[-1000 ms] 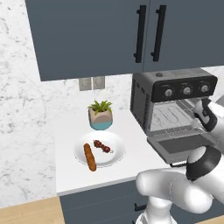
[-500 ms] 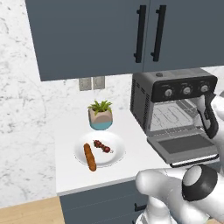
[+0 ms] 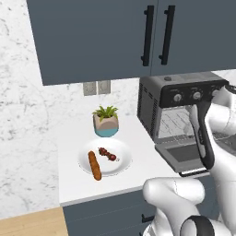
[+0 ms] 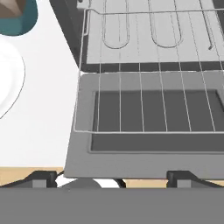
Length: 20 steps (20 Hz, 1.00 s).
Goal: Pick up the kebab skewer and baguette bread, and place them inside the toaster oven. Close the toaster oven door and start by setting the timer.
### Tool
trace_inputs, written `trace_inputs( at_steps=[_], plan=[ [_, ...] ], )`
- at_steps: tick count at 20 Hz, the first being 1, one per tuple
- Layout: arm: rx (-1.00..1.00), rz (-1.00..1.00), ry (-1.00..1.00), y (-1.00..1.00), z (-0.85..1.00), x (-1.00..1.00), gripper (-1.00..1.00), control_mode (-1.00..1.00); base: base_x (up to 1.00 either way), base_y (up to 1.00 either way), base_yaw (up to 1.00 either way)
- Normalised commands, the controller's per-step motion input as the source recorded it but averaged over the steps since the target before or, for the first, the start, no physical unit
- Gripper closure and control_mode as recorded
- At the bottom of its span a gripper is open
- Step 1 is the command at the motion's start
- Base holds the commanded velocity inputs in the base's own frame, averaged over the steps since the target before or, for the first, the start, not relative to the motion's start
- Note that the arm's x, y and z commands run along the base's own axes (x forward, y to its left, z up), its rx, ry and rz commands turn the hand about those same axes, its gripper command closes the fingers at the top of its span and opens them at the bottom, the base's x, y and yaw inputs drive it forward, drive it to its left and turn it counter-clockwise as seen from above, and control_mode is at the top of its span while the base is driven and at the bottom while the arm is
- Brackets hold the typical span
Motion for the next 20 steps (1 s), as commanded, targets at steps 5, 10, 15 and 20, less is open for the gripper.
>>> trace_inputs(
  at_steps=[5,10,15,20],
  plan=[
    [0.0,0.05,0.0,1.0,0.01,-0.07,-1.0,-1.0,0.0,0.0,0.0],
    [0.0,0.09,0.01,1.0,0.0,0.0,-1.0,-1.0,0.0,0.0,0.0],
    [0.0,0.12,0.0,0.85,0.0,-0.03,-1.0,-1.0,0.0,0.0,0.0],
    [0.0,0.13,0.0,0.61,0.0,0.0,-1.0,-1.0,0.0,0.0,0.0]
  ],
)
